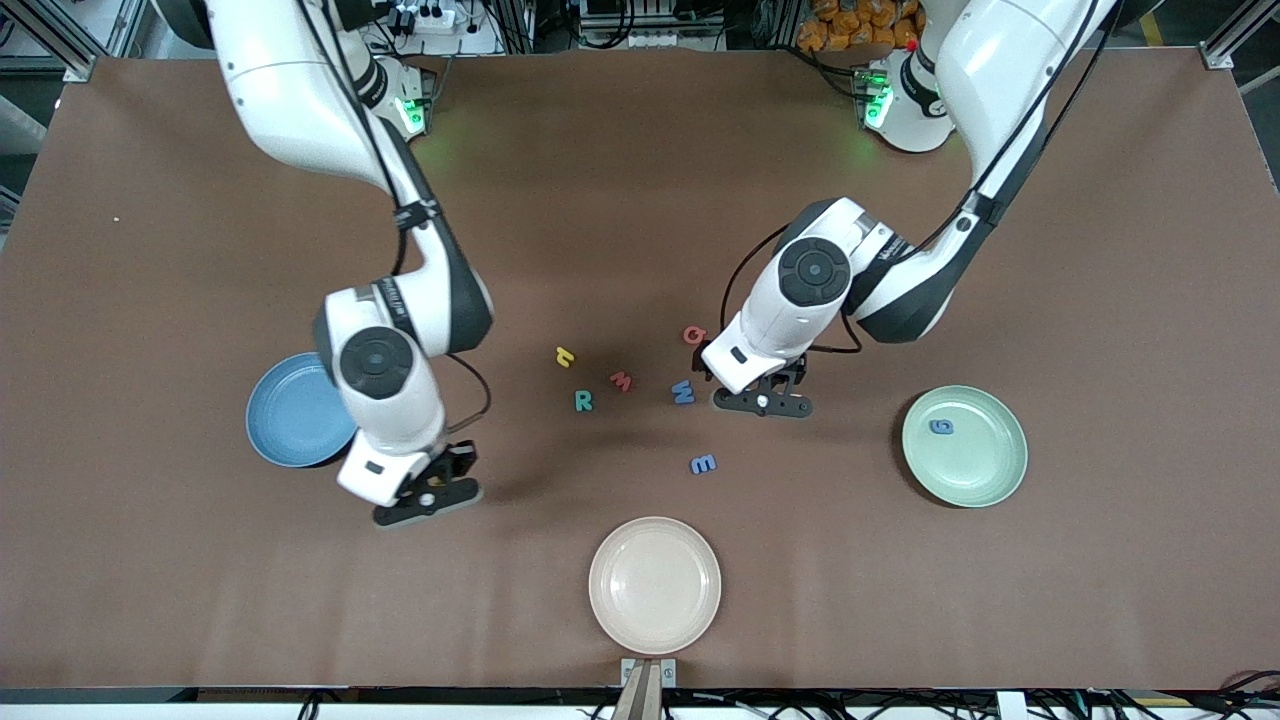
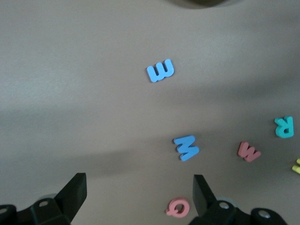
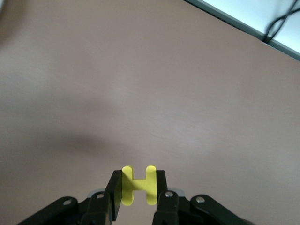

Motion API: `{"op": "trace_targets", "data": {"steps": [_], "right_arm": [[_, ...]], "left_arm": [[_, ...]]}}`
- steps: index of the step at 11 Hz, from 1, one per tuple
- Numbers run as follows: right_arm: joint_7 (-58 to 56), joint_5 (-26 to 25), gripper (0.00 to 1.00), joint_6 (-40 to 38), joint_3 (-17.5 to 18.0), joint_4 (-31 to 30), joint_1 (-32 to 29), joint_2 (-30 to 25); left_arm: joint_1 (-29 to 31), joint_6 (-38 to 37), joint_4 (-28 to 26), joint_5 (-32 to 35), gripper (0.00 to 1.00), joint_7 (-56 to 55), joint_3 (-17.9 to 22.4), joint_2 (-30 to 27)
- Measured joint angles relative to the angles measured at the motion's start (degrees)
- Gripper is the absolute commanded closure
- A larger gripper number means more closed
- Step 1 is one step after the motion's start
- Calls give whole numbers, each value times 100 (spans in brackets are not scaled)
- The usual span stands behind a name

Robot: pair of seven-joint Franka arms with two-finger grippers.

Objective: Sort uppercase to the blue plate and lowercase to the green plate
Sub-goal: 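Carry the yellow H onto the blue plate and open the right gripper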

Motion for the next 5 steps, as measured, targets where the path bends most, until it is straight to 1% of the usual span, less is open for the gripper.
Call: {"op": "trace_targets", "data": {"steps": [3, 5], "right_arm": [[-771, 0, 100, 656, -2, -1138, -472, -464], [-1123, 0, 100, 712, 1, -1630, -749, -713]], "left_arm": [[-17, 151, 573, 335, 0, -5, 106, 482], [-20, 592, 768, 389, 0, -5, 211, 816]]}}
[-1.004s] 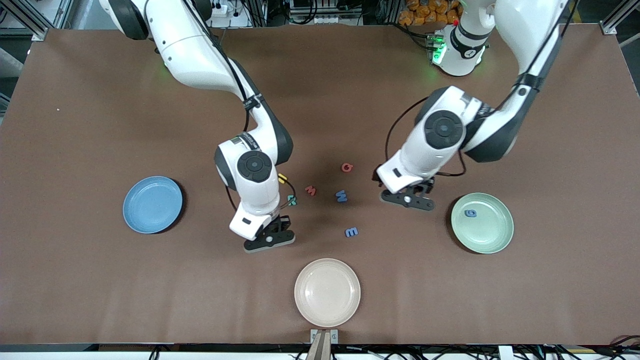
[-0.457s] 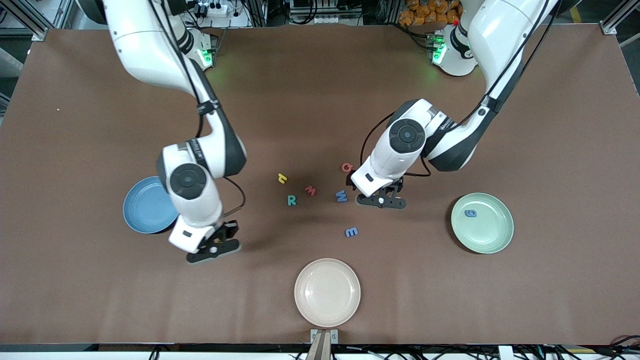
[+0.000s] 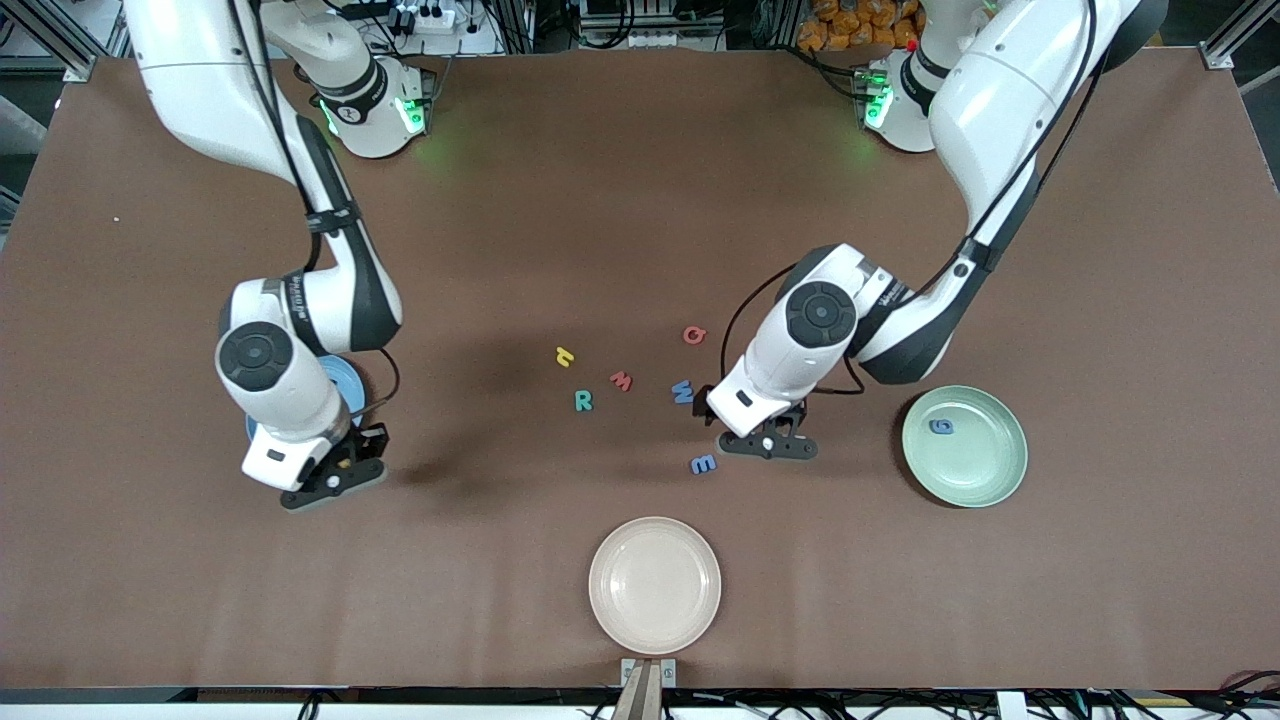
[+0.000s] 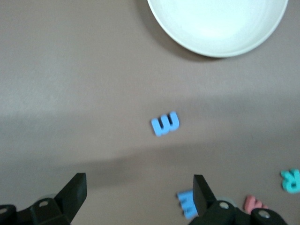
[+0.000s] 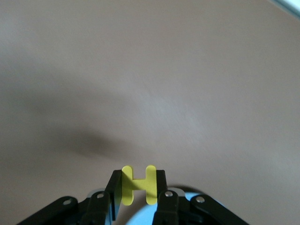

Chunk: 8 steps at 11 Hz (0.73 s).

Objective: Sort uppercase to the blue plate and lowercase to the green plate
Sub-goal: 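Carry the yellow H onto the blue plate and open the right gripper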

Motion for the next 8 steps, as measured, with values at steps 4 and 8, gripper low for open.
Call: {"op": "trace_targets", "data": {"steps": [4, 8], "right_arm": [[-450, 110, 100, -5, 5, -900, -427, -417], [-1561, 774, 0, -405, 3, -1146, -1060, -475]], "left_arm": [[-348, 439, 236, 22, 0, 157, 358, 333], [-524, 825, 285, 37, 0, 2290, 714, 453]]}}
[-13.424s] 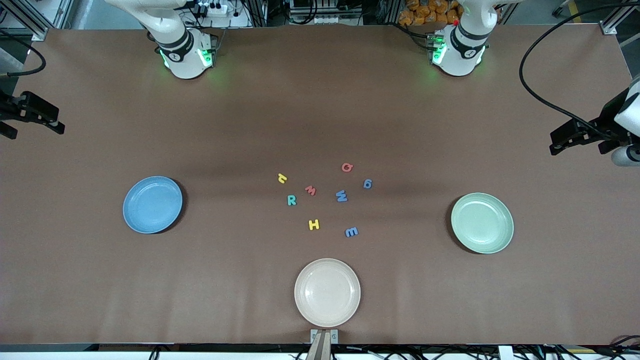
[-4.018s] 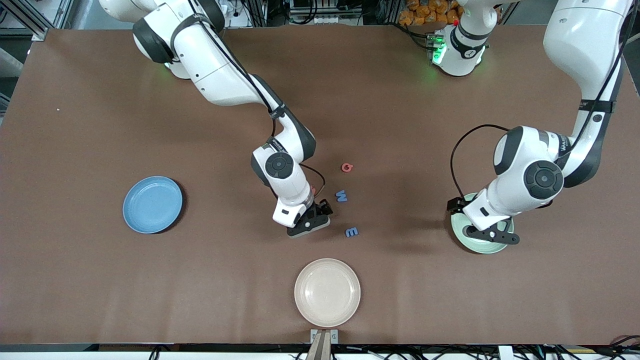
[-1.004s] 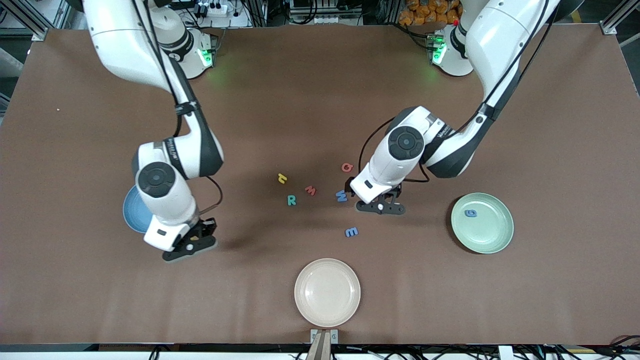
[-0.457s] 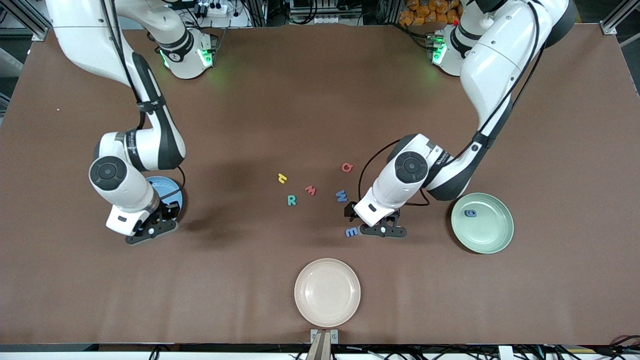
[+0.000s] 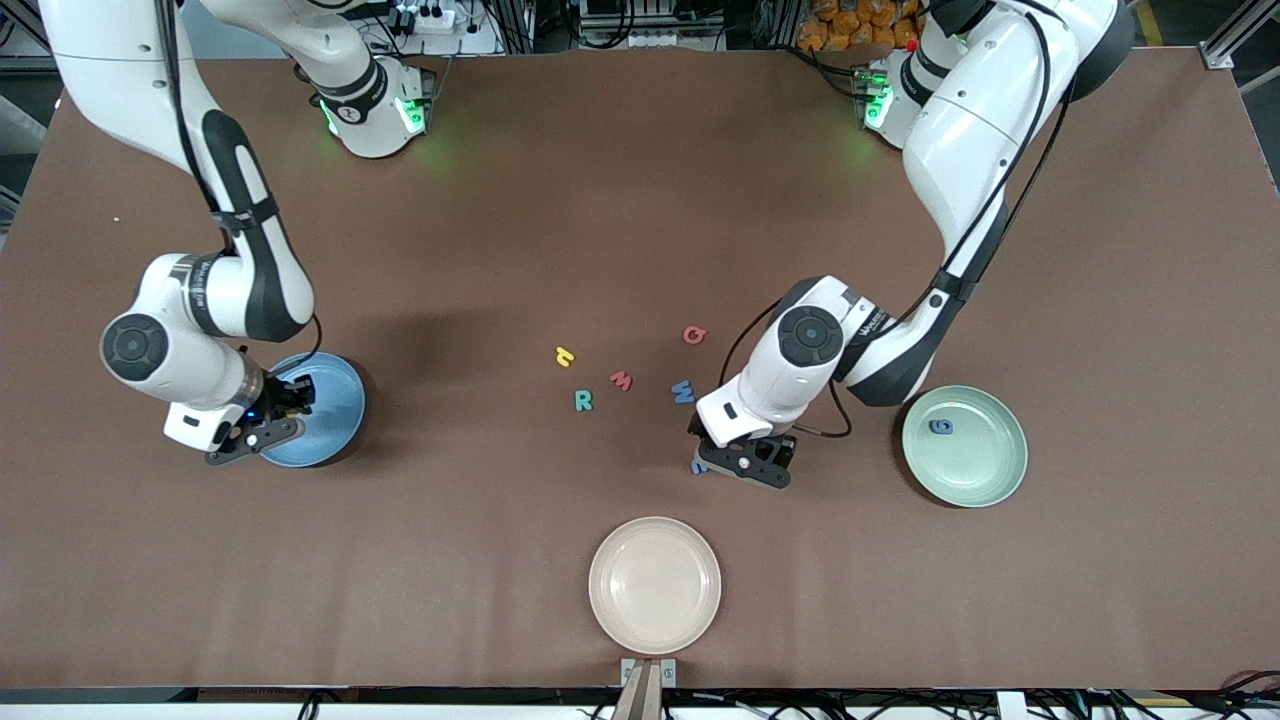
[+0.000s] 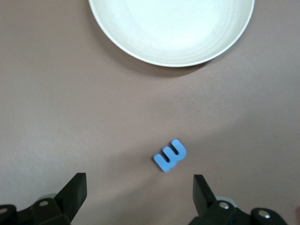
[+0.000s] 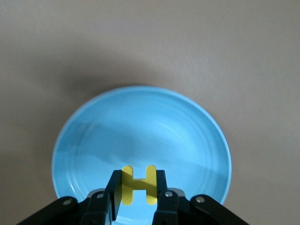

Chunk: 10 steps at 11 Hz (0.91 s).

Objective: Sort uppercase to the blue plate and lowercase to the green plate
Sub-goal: 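Carry the yellow H onto the blue plate and open the right gripper, then grasp the blue e with the left gripper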

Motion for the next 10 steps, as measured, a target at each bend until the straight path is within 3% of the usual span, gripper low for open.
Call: {"op": "trace_targets", "data": {"steps": [4, 6, 10], "right_arm": [[208, 114, 0, -132, 68, 16, 43, -42], [248, 116, 0, -128, 76, 70, 47, -59], [409, 119, 0, -119, 93, 203, 92, -80]], "left_arm": [[-48, 883, 2, 0, 1, 1552, 31, 389], [-104, 1166, 37, 0, 14, 1931, 30, 472], [-102, 1403, 74, 0, 21, 2370, 76, 596]]}}
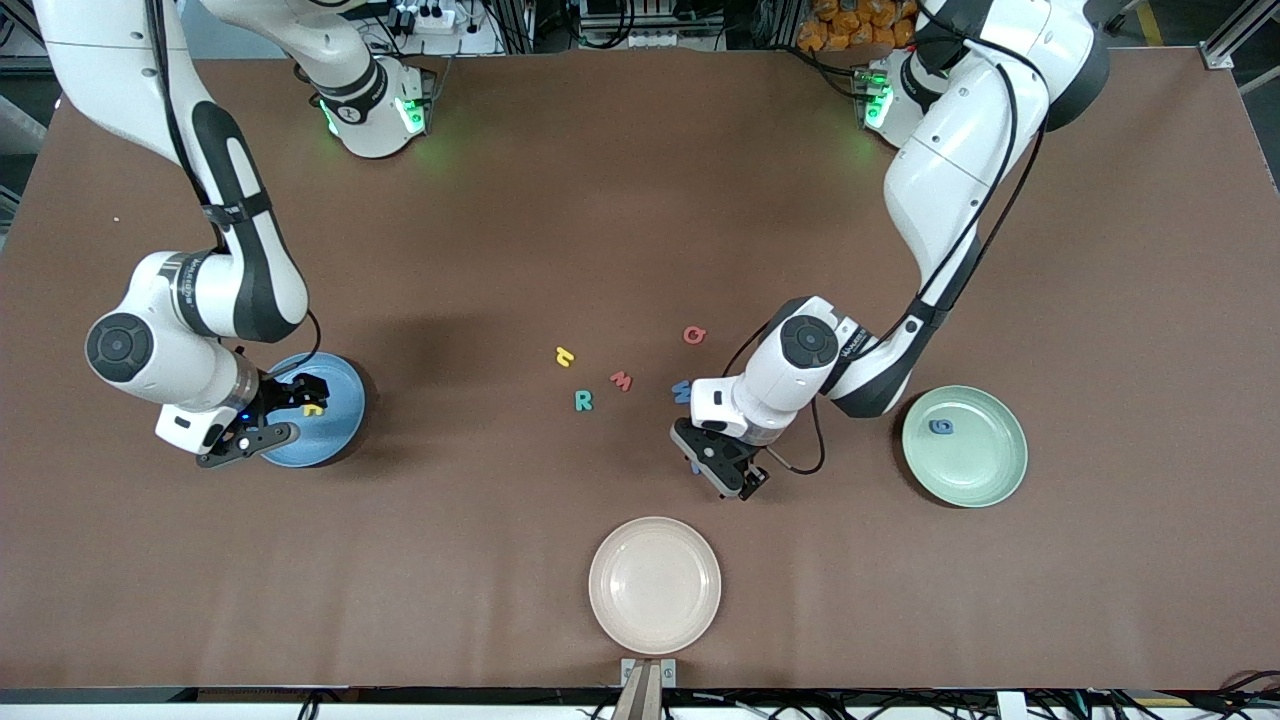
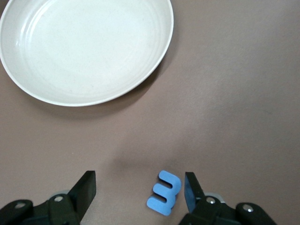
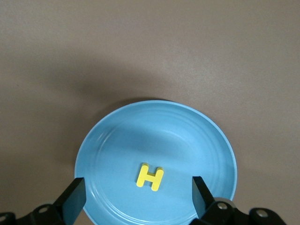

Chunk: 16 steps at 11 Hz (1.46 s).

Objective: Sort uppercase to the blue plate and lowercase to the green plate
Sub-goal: 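Grasp the blue e with the left gripper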

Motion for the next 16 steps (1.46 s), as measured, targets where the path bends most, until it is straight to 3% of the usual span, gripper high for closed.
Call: {"op": "trace_targets", "data": {"steps": [16], "right_arm": [[85, 0, 0, 6, 7, 0, 41, 0]], "left_arm": [[-89, 35, -73, 79, 27, 126, 8, 76]]}}
